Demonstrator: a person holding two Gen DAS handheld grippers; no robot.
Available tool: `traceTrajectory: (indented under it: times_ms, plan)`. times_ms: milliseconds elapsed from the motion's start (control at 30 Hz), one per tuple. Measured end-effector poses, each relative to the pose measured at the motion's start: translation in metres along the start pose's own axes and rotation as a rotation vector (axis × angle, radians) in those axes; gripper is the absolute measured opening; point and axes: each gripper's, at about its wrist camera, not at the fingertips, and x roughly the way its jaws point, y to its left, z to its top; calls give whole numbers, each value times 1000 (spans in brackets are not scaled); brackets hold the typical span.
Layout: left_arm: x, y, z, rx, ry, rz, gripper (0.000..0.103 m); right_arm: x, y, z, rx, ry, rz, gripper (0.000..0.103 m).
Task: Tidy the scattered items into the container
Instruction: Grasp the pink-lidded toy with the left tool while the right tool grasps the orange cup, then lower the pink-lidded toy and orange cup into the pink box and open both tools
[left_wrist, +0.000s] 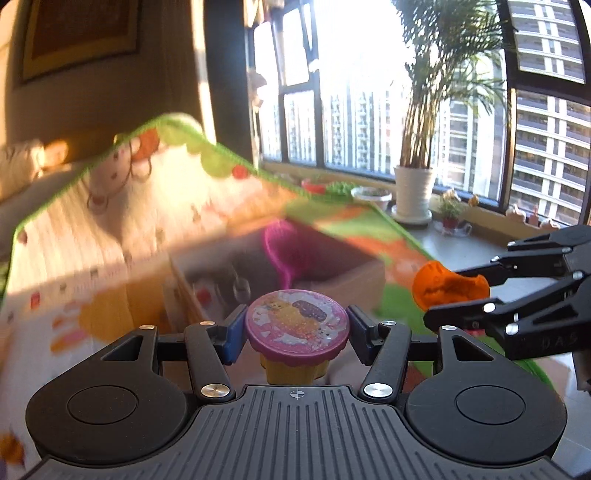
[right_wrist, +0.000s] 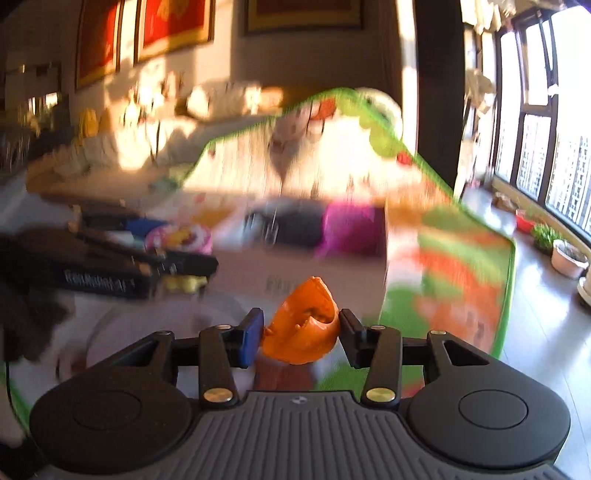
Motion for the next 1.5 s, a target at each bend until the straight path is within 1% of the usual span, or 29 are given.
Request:
traceTrajectory:
  times_ms: [100,133,167,200,267,300,333,400,533,600,667,733,767,833,867,900,967,1000,1033,1100,1200,1267,1333,1400,1500]
  plan:
    - [24,10,29,13,-79,24,62,22,-19,42,66,-63,20,44]
    - [34,15,37,1,-95,22,71,32,-26,54,85,-70,23,45]
    - [43,21,43,-14,-94,14,92,42,-33,64,107,-69,20,48]
    - [51,28,46,-35,-79,9,99,51,-38,72,129,-67,2,57]
    - [56,41,43,-87,-48,15,98,62,-46,78,141,-73,-44,59]
    - [54,46,38,-111,-35,17,98,63,-47,77,133,-78,-58,62]
    - [51,51,30,-135,-21,18,100,64,-47,74,125,-84,-67,72]
    - [46,59,12,-182,25,23,101,65,-47,64,124,-86,-75,79]
    - [33,63,-26,-233,123,26,102,73,-37,35,114,-17,-56,80]
    - [26,61,-41,-238,163,35,103,73,-25,19,75,11,-54,80]
    - [18,55,-55,-227,196,45,103,70,-12,8,38,27,-40,83]
    - [10,50,-63,-228,203,53,103,65,0,-2,19,31,-11,85]
    - [6,51,-63,-249,200,57,103,61,4,-6,13,30,1,87]
    - [-4,56,-59,-304,178,60,103,57,11,-13,22,19,11,97]
    - [-7,58,-58,-313,165,73,103,56,14,-18,35,15,15,100]
    - [-7,58,-58,-302,165,104,103,57,17,-23,44,19,17,102]
    - [2,53,-62,-245,198,174,103,64,26,-30,31,55,9,102]
    - [6,50,-65,-220,217,188,103,69,31,-33,16,74,-10,102]
    - [10,48,-69,-212,231,189,103,73,35,-35,1,88,-33,102]
    - [17,50,-75,-240,245,203,103,80,37,-36,-1,104,-64,103]
    - [24,55,-81,-291,227,200,103,88,31,-35,33,118,-105,103]
    - [32,56,-82,-293,247,213,103,92,27,-36,54,124,-132,103]
    - [39,53,-82,-274,280,217,103,94,21,-37,83,130,-128,103]
    - [42,50,-84,-252,291,217,103,94,19,-38,99,133,-127,103]
    - [43,45,-85,-227,293,237,103,98,14,-39,130,155,-117,103]
